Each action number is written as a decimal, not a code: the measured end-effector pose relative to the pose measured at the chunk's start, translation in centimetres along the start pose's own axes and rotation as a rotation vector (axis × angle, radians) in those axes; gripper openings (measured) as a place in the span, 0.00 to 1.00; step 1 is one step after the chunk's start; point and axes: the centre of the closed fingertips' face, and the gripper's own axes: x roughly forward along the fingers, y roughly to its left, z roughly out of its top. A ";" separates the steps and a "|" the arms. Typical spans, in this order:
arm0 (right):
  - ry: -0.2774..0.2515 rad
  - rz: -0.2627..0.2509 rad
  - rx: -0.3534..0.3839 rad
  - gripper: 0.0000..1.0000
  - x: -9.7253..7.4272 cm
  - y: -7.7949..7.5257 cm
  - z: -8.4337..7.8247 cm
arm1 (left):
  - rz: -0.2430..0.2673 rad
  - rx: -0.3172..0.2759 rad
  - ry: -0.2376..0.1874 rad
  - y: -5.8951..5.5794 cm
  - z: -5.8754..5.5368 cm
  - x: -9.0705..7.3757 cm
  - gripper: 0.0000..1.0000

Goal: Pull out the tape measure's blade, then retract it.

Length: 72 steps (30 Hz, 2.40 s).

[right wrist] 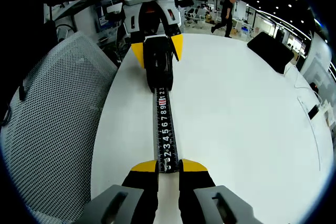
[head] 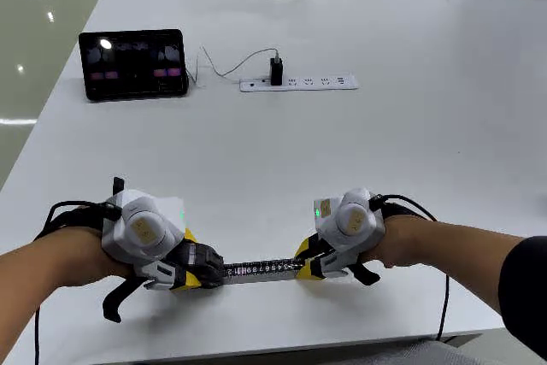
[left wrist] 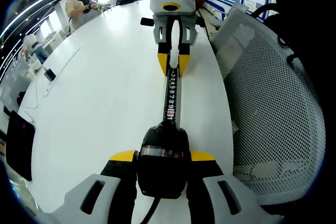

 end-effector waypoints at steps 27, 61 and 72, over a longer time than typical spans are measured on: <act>0.008 0.000 0.006 0.11 -0.9 -0.1 -1.1 | -0.003 0.006 0.002 0.0 -0.1 0.1 0.30; 0.018 -0.009 0.020 0.11 -2.1 -0.2 -2.8 | 0.000 0.014 0.006 -0.1 0.0 0.1 0.30; 0.024 -0.009 0.001 0.10 -2.1 -0.2 -3.0 | -0.003 0.014 0.004 -0.1 0.0 0.2 0.30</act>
